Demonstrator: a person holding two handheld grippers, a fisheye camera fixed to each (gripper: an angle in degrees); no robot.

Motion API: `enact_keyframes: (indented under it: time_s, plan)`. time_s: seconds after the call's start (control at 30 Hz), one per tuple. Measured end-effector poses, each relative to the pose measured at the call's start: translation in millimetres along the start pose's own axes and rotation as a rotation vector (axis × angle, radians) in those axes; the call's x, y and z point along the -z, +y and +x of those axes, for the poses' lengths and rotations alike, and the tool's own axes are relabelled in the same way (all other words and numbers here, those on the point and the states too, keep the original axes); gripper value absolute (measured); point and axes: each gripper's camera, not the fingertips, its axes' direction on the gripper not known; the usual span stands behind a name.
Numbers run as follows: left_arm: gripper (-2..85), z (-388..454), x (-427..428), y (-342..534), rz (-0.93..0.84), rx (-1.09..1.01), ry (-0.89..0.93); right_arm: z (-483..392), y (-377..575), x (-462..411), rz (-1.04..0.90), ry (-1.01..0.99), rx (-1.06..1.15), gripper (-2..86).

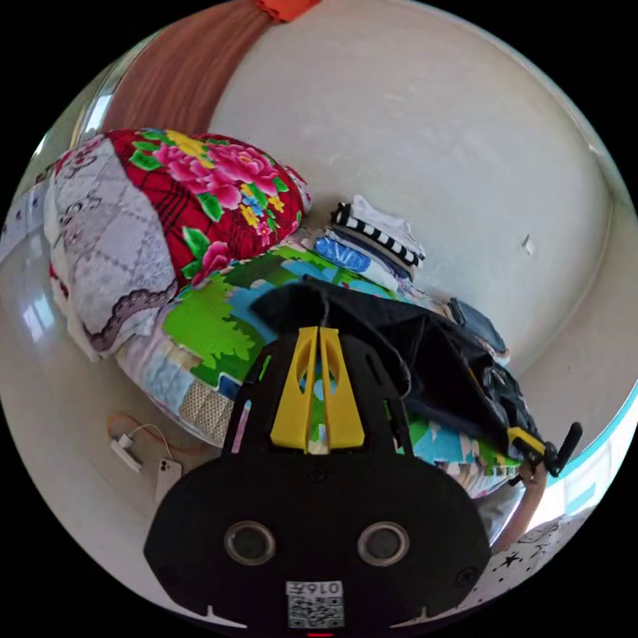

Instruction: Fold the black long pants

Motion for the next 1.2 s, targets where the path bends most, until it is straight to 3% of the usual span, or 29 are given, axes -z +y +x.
enact_keyframes:
  time_s: [0.1, 0.2, 0.33, 0.47, 0.8, 0.9, 1.03, 1.2]
  plan:
    - [-0.4, -43, 12, -8, -0.02, 0.092, -0.024, -27, 1, 7, -0.026, -0.062, 0.147, -0.3]
    - [2.2, -58, 9, -17, -0.116, 0.046, 0.084, -50, 9, 23, -0.027, -0.069, 0.293, -0.3]
    - [8.2, -52, -9, -23, -0.263, -0.076, 0.209, -31, 23, 74, 0.139, -0.136, 0.214, -0.3]
    - [7.6, -50, -42, -24, -0.417, -0.101, 0.008, -19, 36, 101, 0.236, -0.152, 0.159, -0.2]
    - [12.4, -67, -13, -50, -0.31, -0.104, -0.114, -22, 44, 123, 0.243, -0.075, 0.155, -0.2]
    - [12.7, -84, -15, -55, -0.254, -0.07, -0.002, -17, 45, 120, 0.258, -0.096, 0.141, -0.2]
    - [12.6, -102, -47, -62, -0.278, -0.062, 0.285, -15, 45, 116, 0.248, -0.102, 0.141, -0.2]
    - [4.4, -87, -85, -74, -0.296, -0.154, 0.442, -17, 53, 111, 0.224, -0.107, 0.139, -0.3]
